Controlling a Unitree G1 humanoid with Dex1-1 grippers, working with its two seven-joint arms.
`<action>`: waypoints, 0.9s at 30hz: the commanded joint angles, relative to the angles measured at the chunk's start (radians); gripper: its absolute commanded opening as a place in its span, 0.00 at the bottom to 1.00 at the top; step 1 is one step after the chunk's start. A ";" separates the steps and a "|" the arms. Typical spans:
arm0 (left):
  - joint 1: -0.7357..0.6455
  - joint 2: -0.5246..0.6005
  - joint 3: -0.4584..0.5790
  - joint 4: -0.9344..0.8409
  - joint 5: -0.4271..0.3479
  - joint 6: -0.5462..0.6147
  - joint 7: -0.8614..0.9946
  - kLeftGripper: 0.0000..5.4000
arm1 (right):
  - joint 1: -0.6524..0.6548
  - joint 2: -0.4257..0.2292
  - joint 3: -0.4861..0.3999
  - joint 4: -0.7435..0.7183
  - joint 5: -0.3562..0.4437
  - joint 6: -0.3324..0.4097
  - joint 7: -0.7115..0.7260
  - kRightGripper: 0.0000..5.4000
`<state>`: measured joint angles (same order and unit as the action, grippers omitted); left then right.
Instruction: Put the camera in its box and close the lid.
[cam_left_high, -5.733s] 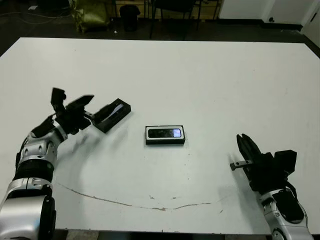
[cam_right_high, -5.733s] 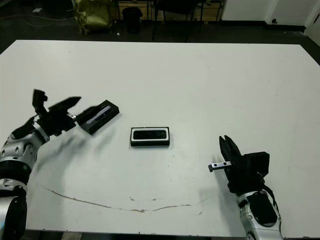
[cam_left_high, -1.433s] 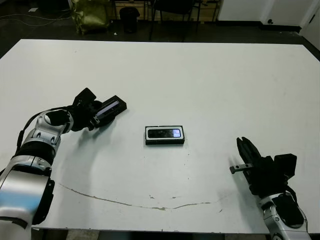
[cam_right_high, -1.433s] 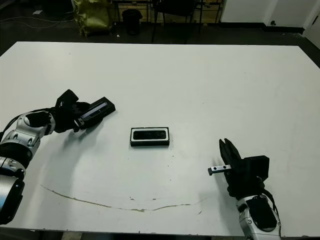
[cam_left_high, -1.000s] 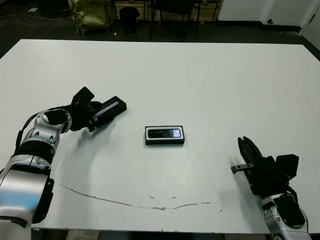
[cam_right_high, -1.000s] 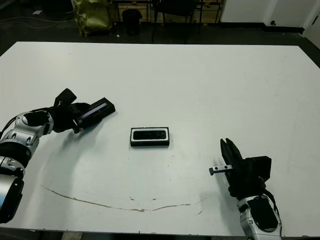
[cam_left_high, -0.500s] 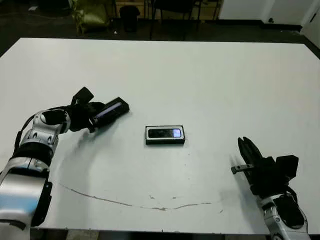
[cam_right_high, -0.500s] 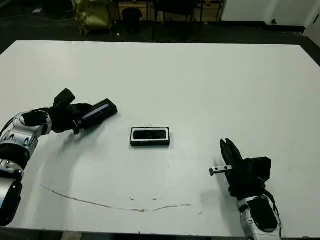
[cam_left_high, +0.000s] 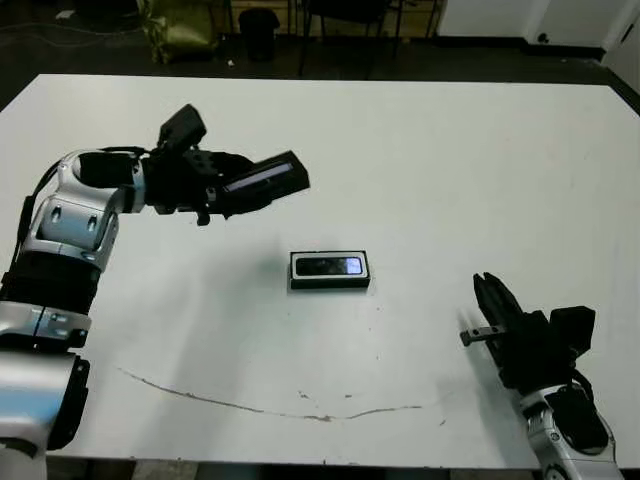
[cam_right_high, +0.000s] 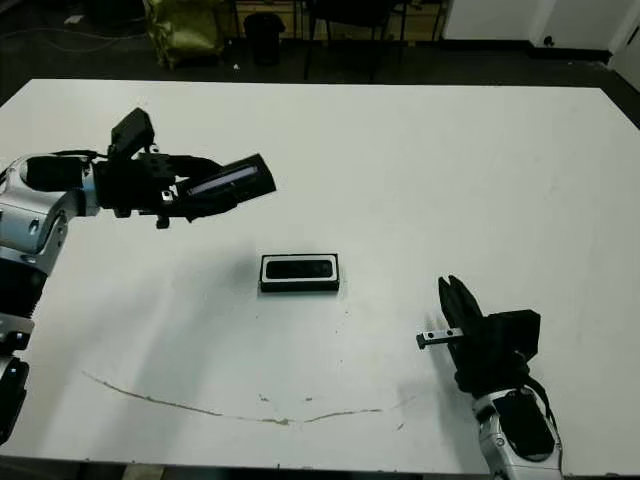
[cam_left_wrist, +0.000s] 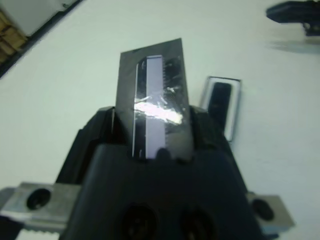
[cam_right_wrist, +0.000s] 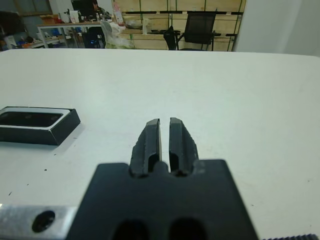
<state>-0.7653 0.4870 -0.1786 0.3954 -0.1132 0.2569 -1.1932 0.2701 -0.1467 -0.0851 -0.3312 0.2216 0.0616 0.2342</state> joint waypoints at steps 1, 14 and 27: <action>-0.013 0.008 -0.070 -0.029 0.041 0.009 -0.033 0.44 | -0.002 -0.004 -0.004 0.026 0.006 -0.003 0.011 0.00; 0.011 -0.060 -0.197 -0.120 0.064 0.048 -0.041 0.44 | 0.012 0.000 0.000 0.023 -0.004 -0.012 0.008 0.00; 0.022 -0.086 -0.242 -0.123 0.084 0.057 -0.027 0.44 | 0.012 0.001 0.006 0.039 -0.017 -0.030 0.008 0.00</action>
<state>-0.7571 0.3976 -0.4089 0.2696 -0.0403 0.3007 -1.2267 0.2709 -0.1442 -0.0769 -0.3069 0.2048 0.0327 0.2414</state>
